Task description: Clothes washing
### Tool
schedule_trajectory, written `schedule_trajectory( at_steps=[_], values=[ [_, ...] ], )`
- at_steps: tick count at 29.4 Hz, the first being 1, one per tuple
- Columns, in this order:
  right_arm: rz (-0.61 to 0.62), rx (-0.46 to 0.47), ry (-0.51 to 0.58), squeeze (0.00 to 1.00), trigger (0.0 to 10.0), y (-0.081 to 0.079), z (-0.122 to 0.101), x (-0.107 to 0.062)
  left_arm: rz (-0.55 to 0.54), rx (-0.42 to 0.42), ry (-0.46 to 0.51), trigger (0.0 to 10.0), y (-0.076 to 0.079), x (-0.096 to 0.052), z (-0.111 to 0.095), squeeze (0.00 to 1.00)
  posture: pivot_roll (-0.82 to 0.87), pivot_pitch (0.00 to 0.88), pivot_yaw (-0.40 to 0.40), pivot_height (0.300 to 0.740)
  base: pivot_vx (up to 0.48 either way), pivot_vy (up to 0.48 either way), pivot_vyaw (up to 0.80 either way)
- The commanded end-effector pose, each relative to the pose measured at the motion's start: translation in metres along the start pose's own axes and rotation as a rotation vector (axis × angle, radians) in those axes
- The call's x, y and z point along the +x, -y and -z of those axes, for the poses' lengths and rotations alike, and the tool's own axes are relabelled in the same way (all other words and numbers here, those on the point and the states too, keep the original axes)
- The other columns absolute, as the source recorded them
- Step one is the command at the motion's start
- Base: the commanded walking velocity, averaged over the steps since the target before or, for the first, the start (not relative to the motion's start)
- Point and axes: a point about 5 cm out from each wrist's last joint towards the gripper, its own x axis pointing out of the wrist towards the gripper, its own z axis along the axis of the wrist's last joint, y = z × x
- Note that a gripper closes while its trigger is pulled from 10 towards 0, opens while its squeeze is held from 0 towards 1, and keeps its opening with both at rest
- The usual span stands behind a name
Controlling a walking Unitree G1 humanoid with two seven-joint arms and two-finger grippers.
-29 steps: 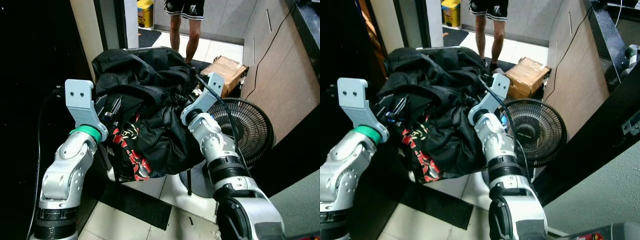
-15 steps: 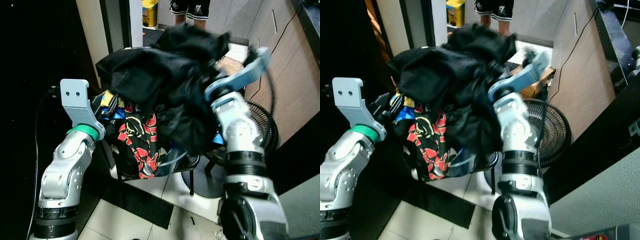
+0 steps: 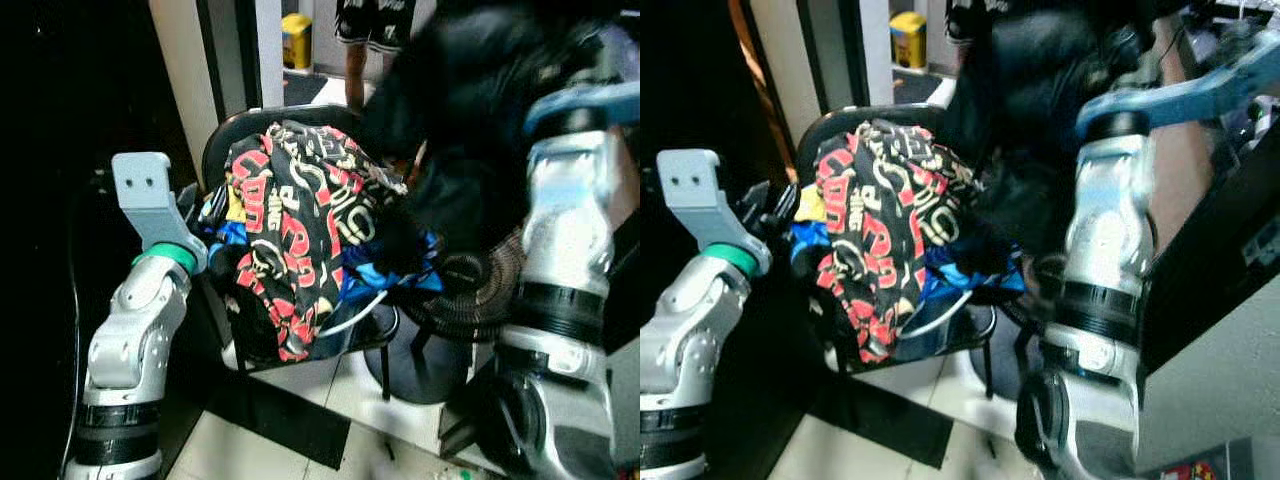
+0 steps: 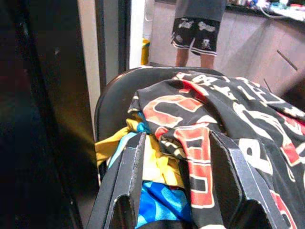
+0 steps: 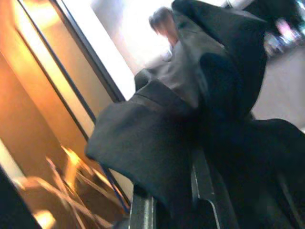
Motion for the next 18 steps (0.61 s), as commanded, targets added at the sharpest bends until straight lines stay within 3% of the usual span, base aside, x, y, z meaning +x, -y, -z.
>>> schedule_trajectory(
  at_steps=[1,4,6,18],
  values=[
    [-0.006,-0.1,-0.013,0.0,10.0,-0.005,0.003,-0.005,-0.016,0.079,0.032,10.0,-0.001,0.002,-0.005,0.0,0.12,0.035,0.065,0.74,0.0,0.0,0.0],
    [0.0,-0.112,-0.021,0.0,10.0,-0.003,0.005,-0.007,-0.017,0.103,0.065,10.0,-0.001,0.003,-0.011,0.0,0.12,0.034,0.066,0.74,0.0,0.0,0.0],
    [0.005,-0.107,-0.016,0.0,10.0,-0.001,0.003,-0.007,0.015,0.125,0.106,10.0,0.004,0.004,-0.018,0.0,0.12,0.034,0.066,0.74,0.0,0.0,-0.8],
    [0.01,-0.157,-0.033,0.0,10.0,0.001,0.007,-0.01,0.134,0.203,0.149,10.0,0.024,0.005,-0.023,0.0,0.13,0.033,0.073,0.74,0.0,0.0,-0.8]
  ],
)
